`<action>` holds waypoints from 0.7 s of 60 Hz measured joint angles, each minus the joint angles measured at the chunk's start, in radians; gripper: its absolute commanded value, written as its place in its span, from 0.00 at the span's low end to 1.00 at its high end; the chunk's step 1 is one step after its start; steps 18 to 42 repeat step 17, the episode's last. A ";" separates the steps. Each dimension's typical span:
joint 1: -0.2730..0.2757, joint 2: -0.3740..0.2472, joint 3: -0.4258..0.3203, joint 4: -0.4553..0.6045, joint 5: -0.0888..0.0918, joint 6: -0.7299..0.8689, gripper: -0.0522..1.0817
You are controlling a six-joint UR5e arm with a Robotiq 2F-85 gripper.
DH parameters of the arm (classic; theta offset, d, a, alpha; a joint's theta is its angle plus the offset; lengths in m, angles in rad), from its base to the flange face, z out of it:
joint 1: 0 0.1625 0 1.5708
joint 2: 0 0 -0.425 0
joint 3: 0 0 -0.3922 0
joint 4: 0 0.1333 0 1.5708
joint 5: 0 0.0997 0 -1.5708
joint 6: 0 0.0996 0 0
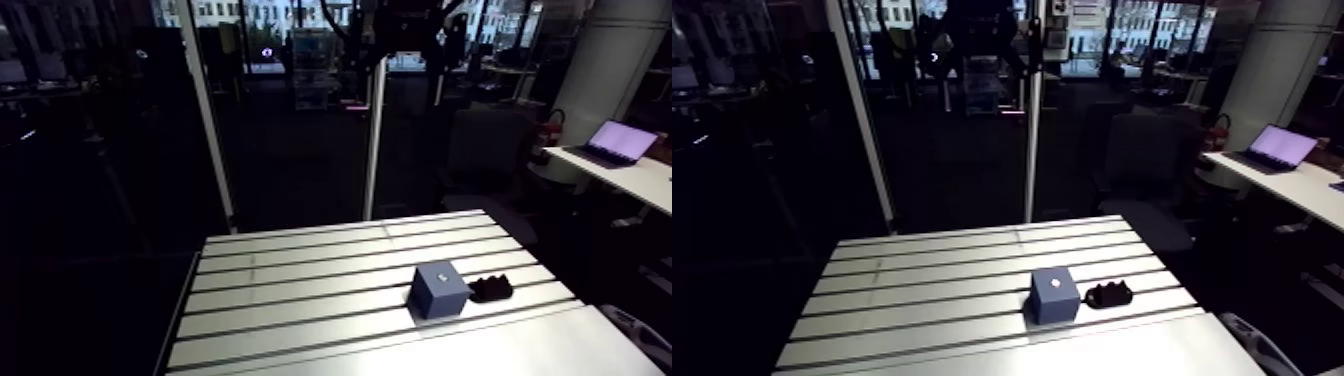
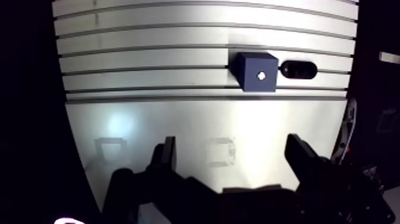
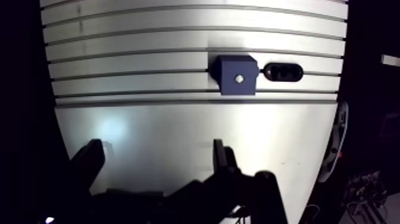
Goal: Pick up the M10 bolt and insert it into the hex recess until seated.
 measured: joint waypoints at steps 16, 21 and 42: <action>0.002 0.003 0.005 -0.001 0.000 0.001 0.05; 0.002 0.004 0.005 -0.001 0.000 0.001 0.05; 0.002 0.004 0.005 -0.001 0.000 0.001 0.05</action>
